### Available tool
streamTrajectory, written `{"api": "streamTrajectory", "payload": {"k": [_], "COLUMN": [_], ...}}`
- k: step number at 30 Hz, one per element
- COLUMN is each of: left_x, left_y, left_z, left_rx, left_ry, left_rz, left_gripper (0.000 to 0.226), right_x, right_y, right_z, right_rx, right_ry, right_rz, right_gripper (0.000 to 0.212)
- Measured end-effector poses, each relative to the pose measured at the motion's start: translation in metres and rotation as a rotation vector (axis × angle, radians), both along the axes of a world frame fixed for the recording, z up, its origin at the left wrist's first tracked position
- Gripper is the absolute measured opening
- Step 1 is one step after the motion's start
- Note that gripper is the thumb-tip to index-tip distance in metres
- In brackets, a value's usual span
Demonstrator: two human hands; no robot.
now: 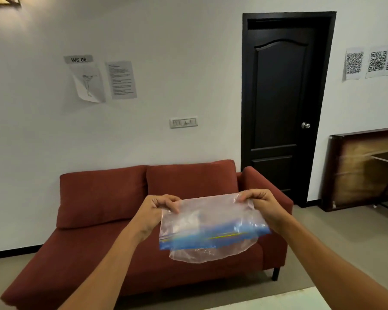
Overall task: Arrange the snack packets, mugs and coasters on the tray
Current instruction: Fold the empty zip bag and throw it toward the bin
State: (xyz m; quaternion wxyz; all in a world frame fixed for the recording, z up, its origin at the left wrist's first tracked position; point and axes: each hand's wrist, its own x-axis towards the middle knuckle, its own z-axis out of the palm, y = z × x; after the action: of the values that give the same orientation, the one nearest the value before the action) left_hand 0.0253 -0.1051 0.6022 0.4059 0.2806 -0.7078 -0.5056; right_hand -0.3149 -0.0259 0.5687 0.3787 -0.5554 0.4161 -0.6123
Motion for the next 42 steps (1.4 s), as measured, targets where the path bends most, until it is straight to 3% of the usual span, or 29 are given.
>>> {"api": "streamTrajectory", "payload": {"k": [3, 8, 12, 15, 18, 20, 23, 25, 28, 29, 32, 33, 35, 37, 40, 42], "left_x": [0.002, 0.017, 0.024, 0.032, 0.039, 0.04, 0.043, 0.051, 0.062, 0.058, 0.027, 0.017, 0.0, -0.008, -0.015, -0.013], "left_y": [0.002, -0.004, -0.011, -0.015, -0.015, -0.01, -0.008, -0.006, -0.005, -0.007, -0.006, -0.002, 0.005, 0.009, 0.005, 0.001], "left_z": [0.014, 0.024, 0.034, 0.044, 0.046, 0.047, 0.05, 0.055, 0.079, 0.089, 0.119, 0.125, 0.129, 0.125, 0.113, 0.099], "left_rx": [0.0, -0.176, -0.3, -0.303, -0.447, -0.471, -0.269, -0.043, 0.304, 0.293, -0.15, -0.238, -0.306, -0.326, -0.303, -0.22], "left_ry": [-0.01, -0.02, -0.031, -0.199, -0.438, -0.354, -0.074, 0.095, 0.279, 0.202, -0.594, -0.744, -0.86, -0.914, -0.857, -0.743], "left_rz": [-0.013, 0.046, 0.022, 0.016, 0.043, 0.083, 0.075, -0.107, -0.427, -0.407, -0.023, 0.018, -0.037, -0.069, -0.084, -0.098], "left_gripper": [0.037, 0.028, 0.03, 0.031, 0.024, 0.024, 0.025, 0.024, 0.06, 0.066, 0.061, 0.065, 0.063, 0.043, 0.02, 0.012], "right_x": [0.006, 0.006, 0.014, 0.017, 0.017, 0.018, 0.028, 0.033, 0.036, 0.037, 0.042, 0.045, 0.052, 0.057, 0.053, 0.042], "right_y": [-0.007, -0.012, -0.018, -0.024, -0.025, -0.023, -0.021, -0.021, -0.023, -0.024, -0.027, -0.028, -0.031, -0.031, -0.027, -0.025], "right_z": [0.007, 0.022, 0.034, 0.046, 0.06, 0.069, 0.076, 0.079, 0.085, 0.087, 0.094, 0.097, 0.104, 0.11, 0.12, 0.124], "right_rx": [0.045, 0.02, -0.057, -0.112, -0.137, -0.146, -0.154, -0.162, -0.178, -0.179, -0.18, -0.185, -0.203, -0.213, -0.188, -0.144], "right_ry": [0.016, 0.138, 0.117, 0.094, 0.1, 0.116, 0.118, 0.1, 0.048, 0.05, 0.094, 0.107, 0.146, 0.194, 0.322, 0.332], "right_rz": [0.0, 0.014, -0.022, -0.038, -0.043, -0.054, -0.061, -0.07, -0.042, -0.034, -0.011, 0.01, 0.052, 0.081, 0.104, 0.111], "right_gripper": [0.047, 0.04, 0.046, 0.051, 0.044, 0.047, 0.059, 0.064, 0.062, 0.062, 0.065, 0.066, 0.068, 0.064, 0.04, 0.046]}}
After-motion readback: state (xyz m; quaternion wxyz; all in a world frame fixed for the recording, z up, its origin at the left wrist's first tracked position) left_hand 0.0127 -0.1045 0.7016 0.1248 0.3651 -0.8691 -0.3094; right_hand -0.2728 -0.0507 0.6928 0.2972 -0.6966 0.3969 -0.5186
